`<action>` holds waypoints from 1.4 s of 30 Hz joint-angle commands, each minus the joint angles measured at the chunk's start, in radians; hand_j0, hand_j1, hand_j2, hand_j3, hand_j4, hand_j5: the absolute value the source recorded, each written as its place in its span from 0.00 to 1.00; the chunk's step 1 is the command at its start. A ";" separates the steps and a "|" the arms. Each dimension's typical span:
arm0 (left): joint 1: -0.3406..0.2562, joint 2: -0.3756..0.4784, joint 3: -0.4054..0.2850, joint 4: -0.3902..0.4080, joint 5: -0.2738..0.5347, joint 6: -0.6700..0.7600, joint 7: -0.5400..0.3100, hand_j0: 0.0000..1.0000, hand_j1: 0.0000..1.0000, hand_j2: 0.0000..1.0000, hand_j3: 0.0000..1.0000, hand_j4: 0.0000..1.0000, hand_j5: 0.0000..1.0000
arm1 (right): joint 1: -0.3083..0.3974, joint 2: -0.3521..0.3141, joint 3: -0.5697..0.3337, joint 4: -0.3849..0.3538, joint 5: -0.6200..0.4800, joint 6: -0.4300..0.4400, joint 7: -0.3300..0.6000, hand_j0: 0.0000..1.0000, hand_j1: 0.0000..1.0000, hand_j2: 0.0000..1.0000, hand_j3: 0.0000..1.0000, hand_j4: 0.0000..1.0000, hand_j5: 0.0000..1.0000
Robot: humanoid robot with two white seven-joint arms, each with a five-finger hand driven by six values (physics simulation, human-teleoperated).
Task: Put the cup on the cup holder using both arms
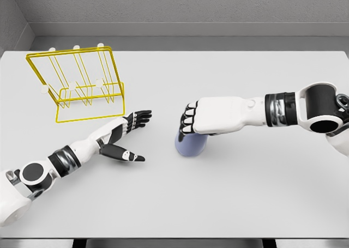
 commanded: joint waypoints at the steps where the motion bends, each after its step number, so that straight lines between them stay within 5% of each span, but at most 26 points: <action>1: 0.000 0.000 0.002 0.000 0.002 0.000 0.000 1.00 1.00 1.00 1.00 1.00 1.00 | 0.000 0.002 -0.001 0.000 -0.003 0.003 0.000 0.86 0.86 0.86 0.86 0.86 0.86; 12: 0.000 0.000 0.002 -0.002 0.004 0.000 0.000 1.00 1.00 1.00 1.00 1.00 1.00 | 0.000 0.000 -0.032 -0.003 -0.014 0.003 0.000 1.00 1.00 1.00 1.00 1.00 1.00; 16: -0.003 0.000 0.000 0.000 0.004 0.000 0.000 1.00 1.00 1.00 1.00 1.00 1.00 | 0.014 -0.041 -0.184 0.009 -0.090 0.003 0.000 1.00 1.00 1.00 1.00 1.00 1.00; 19: -0.005 -0.013 0.002 0.000 0.002 0.002 0.000 1.00 1.00 1.00 1.00 1.00 1.00 | 0.049 -0.096 -0.297 0.084 -0.190 0.003 0.000 1.00 1.00 1.00 1.00 1.00 1.00; 23: -0.011 -0.039 0.000 0.003 0.001 0.006 0.000 1.00 1.00 1.00 1.00 1.00 1.00 | 0.147 -0.167 -0.444 0.176 -0.351 0.003 0.000 1.00 1.00 1.00 1.00 1.00 1.00; 28: -0.025 -0.055 0.000 0.003 0.001 0.008 0.000 1.00 1.00 1.00 1.00 1.00 1.00 | 0.376 -0.202 -0.670 0.155 -0.445 0.003 0.000 1.00 1.00 1.00 1.00 1.00 1.00; 42: -0.034 -0.112 -0.012 0.003 -0.004 0.009 0.000 1.00 1.00 1.00 1.00 1.00 1.00 | 0.508 -0.127 -0.764 0.126 -0.505 0.003 0.000 1.00 1.00 1.00 1.00 1.00 1.00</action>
